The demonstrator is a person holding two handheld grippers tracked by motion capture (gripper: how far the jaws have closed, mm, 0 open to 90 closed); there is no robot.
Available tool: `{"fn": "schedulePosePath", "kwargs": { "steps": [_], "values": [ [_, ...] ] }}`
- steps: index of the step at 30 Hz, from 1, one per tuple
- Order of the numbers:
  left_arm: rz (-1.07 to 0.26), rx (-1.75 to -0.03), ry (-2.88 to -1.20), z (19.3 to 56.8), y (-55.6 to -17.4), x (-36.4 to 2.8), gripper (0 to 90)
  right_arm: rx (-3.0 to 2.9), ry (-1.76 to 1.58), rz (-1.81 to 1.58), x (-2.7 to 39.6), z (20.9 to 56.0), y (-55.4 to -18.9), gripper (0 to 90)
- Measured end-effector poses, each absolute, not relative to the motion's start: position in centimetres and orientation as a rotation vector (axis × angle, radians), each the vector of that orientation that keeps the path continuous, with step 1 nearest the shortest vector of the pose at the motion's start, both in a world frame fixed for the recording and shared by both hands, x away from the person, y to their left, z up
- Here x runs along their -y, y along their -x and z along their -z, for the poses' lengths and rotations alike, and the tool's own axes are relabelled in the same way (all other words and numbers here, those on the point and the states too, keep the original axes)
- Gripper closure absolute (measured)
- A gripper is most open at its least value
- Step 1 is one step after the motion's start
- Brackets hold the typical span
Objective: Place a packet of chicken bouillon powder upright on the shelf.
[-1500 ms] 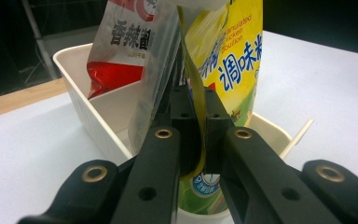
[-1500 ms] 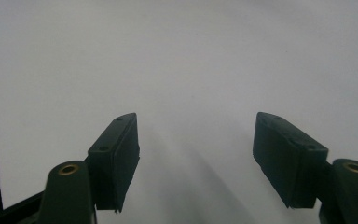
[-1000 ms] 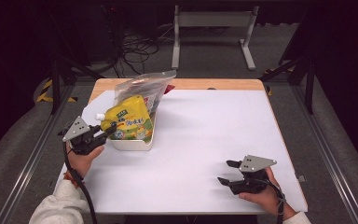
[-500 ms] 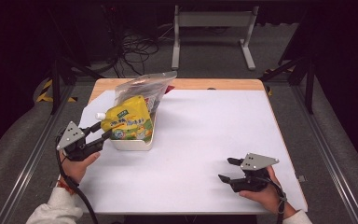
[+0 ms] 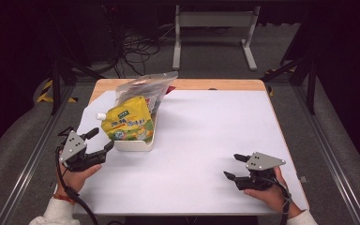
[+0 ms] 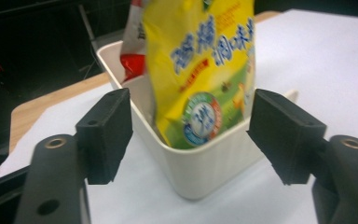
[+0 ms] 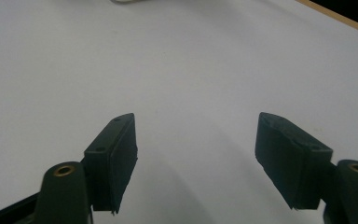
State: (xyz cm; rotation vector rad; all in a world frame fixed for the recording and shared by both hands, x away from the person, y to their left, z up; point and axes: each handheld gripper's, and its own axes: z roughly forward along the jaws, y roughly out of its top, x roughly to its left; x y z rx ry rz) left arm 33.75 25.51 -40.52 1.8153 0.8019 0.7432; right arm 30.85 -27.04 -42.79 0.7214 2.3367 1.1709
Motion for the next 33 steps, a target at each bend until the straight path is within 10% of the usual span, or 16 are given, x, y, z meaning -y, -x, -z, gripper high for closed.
{"fn": "schedulePosePath", "kwargs": {
  "steps": [33],
  "values": [
    [-0.494, -0.593, -2.089, 44.0, -30.7, -17.1, 12.5, -2.220, -0.791, -1.051, 30.8, 43.1, -30.3, 19.2]
  ]
}}
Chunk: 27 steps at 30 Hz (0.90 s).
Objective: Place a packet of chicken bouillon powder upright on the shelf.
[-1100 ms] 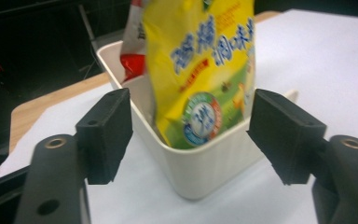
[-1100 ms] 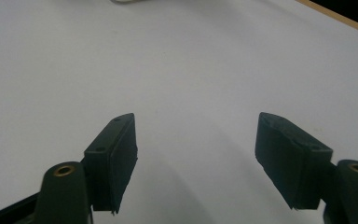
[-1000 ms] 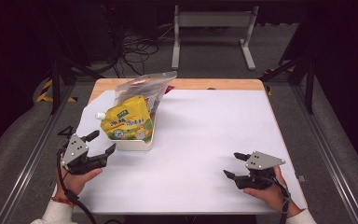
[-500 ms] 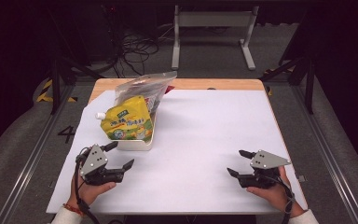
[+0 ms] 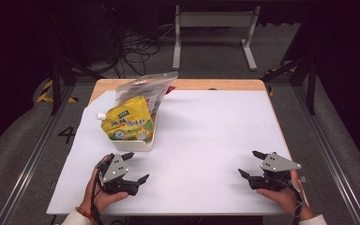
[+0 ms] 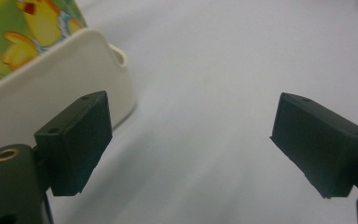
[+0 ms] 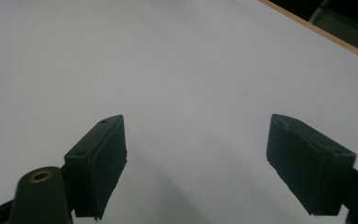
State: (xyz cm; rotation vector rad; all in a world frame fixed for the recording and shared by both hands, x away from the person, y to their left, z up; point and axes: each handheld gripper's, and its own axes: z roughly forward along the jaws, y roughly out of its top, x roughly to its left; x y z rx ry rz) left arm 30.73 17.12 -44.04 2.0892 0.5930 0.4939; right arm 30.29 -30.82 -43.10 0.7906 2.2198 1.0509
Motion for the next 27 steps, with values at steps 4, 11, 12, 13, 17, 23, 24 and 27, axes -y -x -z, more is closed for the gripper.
{"fn": "schedulePosePath", "kwargs": {
  "steps": [4, 11, 12, 13, 17, 23, 24, 27],
  "values": [
    [-0.497, -0.566, -2.134, 44.6, -30.7, -16.5, 12.0, -2.221, -0.820, -1.033, 31.5, 43.7, -30.1, 16.5],
    [-0.494, -0.541, -2.168, 45.5, -31.5, -15.6, 10.7, -2.207, -0.846, -1.045, 32.1, 44.1, -29.5, 13.4],
    [-0.492, -0.539, -2.167, 45.5, -31.6, -15.5, 10.3, -2.203, -0.850, -1.050, 32.2, 44.1, -29.5, 13.2],
    [-0.489, -0.543, -2.156, 45.5, -31.7, -15.5, 10.3, -2.202, -0.850, -1.055, 32.3, 44.1, -29.4, 13.2],
    [-0.475, -0.544, -2.128, 45.3, -31.9, -15.6, 9.8, -2.177, -0.856, -1.055, 32.5, 43.9, -29.3, 13.0],
    [-0.453, -0.549, -2.110, 45.3, -31.9, -15.7, 9.7, -2.179, -0.860, -1.034, 32.2, 44.1, -29.3, 13.1],
    [-0.451, -0.547, -2.105, 45.3, -31.9, -15.7, 9.2, -2.181, -0.854, -1.029, 32.0, 44.1, -29.3, 13.1],
    [-0.440, -0.551, -2.098, 45.2, -31.9, -15.9, 8.8, -2.180, -0.854, -1.028, 31.9, 44.1, -29.2, 13.3]
  ]
}}
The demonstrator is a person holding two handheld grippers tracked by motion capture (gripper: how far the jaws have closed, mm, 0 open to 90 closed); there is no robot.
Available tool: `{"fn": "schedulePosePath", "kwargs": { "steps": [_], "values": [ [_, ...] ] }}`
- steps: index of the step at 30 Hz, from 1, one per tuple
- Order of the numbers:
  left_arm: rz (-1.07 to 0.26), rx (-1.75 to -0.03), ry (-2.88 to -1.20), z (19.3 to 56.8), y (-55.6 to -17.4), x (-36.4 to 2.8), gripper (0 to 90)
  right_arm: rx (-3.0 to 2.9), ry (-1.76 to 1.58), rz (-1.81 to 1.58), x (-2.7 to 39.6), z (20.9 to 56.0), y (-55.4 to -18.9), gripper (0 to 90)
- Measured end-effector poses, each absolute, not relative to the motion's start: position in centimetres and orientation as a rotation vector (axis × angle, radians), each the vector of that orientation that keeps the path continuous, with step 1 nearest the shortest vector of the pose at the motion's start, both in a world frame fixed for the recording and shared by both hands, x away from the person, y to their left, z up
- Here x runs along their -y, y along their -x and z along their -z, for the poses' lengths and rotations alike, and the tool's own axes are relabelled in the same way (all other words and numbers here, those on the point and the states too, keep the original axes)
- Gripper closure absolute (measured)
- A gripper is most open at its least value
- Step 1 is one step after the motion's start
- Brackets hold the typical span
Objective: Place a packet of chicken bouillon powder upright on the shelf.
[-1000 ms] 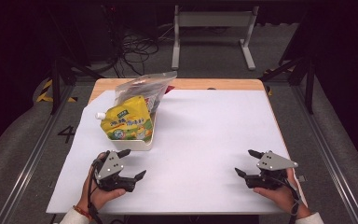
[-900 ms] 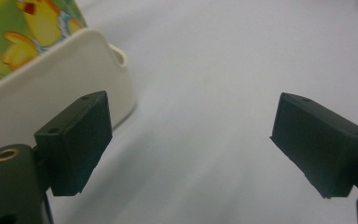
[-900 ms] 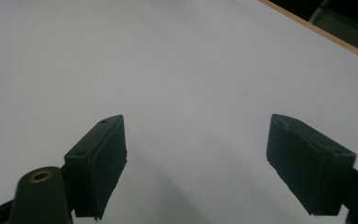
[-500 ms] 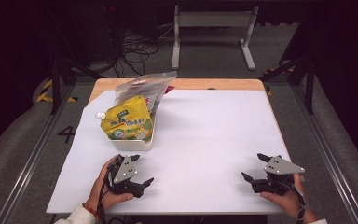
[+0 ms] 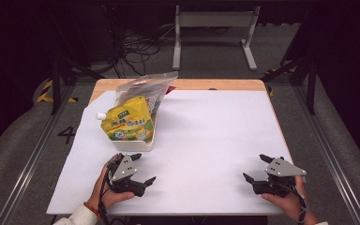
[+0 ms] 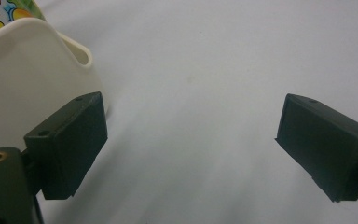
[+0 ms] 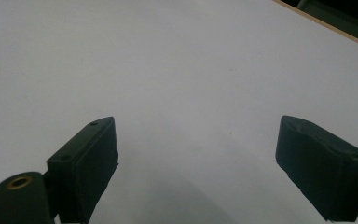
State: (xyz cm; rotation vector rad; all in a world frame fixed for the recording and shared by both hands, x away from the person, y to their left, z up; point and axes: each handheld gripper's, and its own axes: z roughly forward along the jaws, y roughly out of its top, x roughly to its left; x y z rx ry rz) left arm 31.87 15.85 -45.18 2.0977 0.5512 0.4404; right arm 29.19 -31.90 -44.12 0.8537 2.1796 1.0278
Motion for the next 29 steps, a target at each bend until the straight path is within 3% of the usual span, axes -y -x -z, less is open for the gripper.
{"fn": "schedulePosePath", "kwargs": {
  "steps": [29],
  "values": [
    [-0.458, -0.579, -2.078, 44.96, -32.33, -15.78, 8.3, -2.142, -0.862, -1.055, 32.09, 43.88, -28.96, 16.8]
  ]
}}
